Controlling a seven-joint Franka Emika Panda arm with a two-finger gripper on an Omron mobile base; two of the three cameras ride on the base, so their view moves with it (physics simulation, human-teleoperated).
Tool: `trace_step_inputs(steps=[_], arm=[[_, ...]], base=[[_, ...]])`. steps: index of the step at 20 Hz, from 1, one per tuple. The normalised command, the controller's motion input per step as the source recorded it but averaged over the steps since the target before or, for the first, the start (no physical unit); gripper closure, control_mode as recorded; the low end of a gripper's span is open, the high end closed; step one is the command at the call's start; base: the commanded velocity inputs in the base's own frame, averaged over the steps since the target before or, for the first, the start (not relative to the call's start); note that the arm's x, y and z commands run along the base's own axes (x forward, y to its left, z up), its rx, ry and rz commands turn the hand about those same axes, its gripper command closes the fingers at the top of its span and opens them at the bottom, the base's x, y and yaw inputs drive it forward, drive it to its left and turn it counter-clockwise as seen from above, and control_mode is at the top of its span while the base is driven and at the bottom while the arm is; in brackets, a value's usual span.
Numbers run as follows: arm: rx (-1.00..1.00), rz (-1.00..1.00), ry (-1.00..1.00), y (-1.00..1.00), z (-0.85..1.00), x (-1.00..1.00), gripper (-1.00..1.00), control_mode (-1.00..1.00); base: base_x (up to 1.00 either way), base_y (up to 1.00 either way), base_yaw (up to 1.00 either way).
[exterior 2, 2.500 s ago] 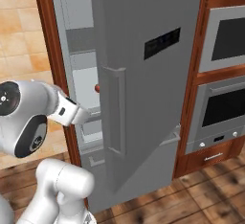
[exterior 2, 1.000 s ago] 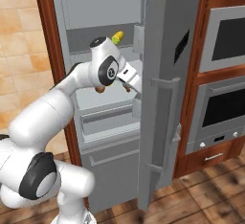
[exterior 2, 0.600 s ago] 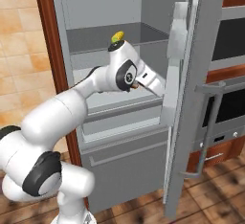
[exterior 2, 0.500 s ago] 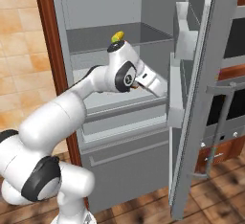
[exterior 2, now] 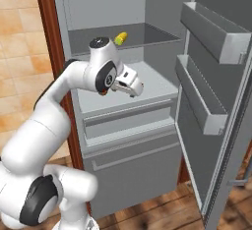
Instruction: Open the fridge, remove the apple, corn, and chicken drumstick, and place them on any counter.
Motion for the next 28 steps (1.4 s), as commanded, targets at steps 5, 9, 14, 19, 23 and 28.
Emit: trace_step_inputs(steps=[5, 9, 14, 19, 23, 28], arm=[[0.16, 0.39, 0.21, 1.00, 0.00, 0.00, -1.00, -1.00], [0.12, 0.41, 0.14, 0.84, 0.00, 0.00, -1.00, -1.00], [0.00, 0.00, 0.00, 0.00, 0.00, 0.00, -1.00, 1.00], [0.00, 0.00, 0.00, 0.00, 0.00, 0.00, -1.00, 1.00], [0.00, 0.00, 0.00, 0.00, 0.00, 0.00, -1.00, 1.00], [0.00, 0.00, 0.00, 0.00, 0.00, 0.00, -1.00, 1.00]], base=[[0.00, 0.00, 0.00], [0.00, 0.00, 0.00], [0.62, -0.27, 0.18], [0.51, -0.37, 0.27], [0.77, -0.06, 0.34], [0.71, -0.56, 0.30]])
